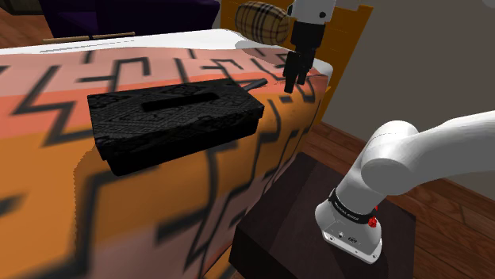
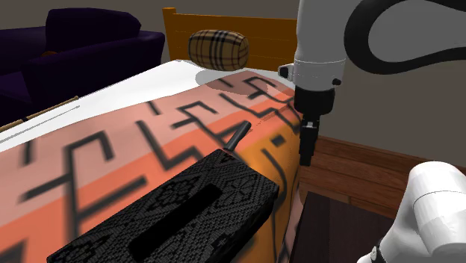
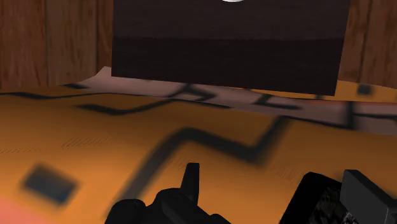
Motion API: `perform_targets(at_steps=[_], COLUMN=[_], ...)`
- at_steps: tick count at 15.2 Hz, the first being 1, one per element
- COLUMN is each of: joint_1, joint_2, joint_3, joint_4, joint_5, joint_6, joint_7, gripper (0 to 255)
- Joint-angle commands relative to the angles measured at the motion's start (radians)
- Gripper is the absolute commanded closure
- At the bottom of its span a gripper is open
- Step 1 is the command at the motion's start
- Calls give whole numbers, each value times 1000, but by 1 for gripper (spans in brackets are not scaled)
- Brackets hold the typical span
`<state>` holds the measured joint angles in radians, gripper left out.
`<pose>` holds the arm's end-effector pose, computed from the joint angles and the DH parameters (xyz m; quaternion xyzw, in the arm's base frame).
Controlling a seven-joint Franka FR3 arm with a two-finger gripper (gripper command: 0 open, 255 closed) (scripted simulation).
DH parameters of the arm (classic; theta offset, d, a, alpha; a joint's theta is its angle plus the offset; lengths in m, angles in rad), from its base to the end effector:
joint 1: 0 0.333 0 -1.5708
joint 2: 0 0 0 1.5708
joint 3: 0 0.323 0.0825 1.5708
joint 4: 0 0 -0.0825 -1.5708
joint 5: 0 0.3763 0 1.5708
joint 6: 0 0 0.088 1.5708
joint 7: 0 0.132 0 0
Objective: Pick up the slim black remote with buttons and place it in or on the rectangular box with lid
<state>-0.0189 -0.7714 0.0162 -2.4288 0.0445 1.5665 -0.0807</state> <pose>0.2917 0.0060 0.5323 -0.9982 -0.0355 0.0447 0.0186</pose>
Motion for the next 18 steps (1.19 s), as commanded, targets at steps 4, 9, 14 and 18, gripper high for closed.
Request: perform_targets(at_steps=[4,9,14,18], joint_1=[21,63,123,184], joint_2=[25,118,262,400], joint_3=[-84,-220,-348,-440], joint_4=[-20,-9,53,133], joint_5=[-76,-177,-227,-216], joint_6=[61,184,314,409], joint_7=[-204,-537,-864,-1129], gripper=[0,0,0,0])
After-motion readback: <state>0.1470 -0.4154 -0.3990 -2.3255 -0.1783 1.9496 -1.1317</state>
